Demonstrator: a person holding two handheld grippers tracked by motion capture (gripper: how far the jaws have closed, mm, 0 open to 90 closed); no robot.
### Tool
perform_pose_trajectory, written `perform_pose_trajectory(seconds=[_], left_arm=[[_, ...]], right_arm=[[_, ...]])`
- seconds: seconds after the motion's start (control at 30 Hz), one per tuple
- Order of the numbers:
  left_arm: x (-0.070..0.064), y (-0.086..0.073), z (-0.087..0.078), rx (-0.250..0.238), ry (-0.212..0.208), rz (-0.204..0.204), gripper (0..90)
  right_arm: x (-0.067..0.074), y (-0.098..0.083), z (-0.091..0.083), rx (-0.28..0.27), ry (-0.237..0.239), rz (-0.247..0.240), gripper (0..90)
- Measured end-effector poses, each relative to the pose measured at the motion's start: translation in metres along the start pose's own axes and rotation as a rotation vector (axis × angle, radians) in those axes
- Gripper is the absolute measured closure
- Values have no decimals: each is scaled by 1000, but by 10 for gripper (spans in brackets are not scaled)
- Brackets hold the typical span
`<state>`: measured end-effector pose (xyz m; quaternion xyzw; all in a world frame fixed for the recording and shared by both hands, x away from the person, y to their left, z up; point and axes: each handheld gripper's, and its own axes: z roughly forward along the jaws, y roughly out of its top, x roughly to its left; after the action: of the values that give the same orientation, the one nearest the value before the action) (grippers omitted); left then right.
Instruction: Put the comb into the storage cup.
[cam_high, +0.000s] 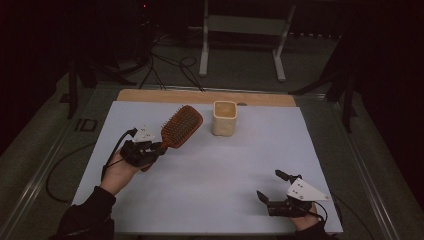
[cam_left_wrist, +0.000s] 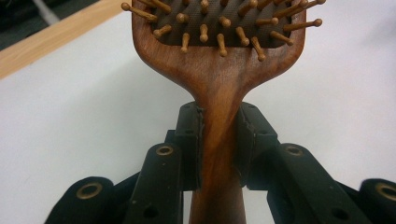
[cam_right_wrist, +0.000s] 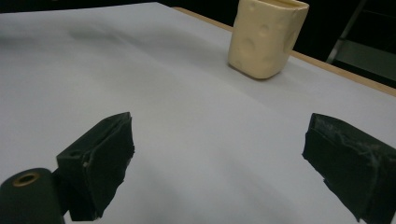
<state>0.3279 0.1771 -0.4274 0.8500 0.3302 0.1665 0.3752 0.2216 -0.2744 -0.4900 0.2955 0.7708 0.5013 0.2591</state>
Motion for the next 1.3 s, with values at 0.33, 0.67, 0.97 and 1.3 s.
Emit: perform_pose_trajectory(seconds=[0.33, 0.67, 0.97, 1.3], left_arm=[[-15, 8, 2, -98, -45, 4, 734], [-32, 13, 7, -201, -80, -1, 734], [-40, 15, 13, -266, -118, -15, 733], [-53, 12, 25, -305, -141, 2, 733]], right_arm=[[3, 4, -1, 4, -7, -16, 83], [6, 35, -8, -30, -52, 9, 83], [-2, 89, -12, -120, -63, 13, 83], [-11, 155, -1, -157, -14, 54, 82]])
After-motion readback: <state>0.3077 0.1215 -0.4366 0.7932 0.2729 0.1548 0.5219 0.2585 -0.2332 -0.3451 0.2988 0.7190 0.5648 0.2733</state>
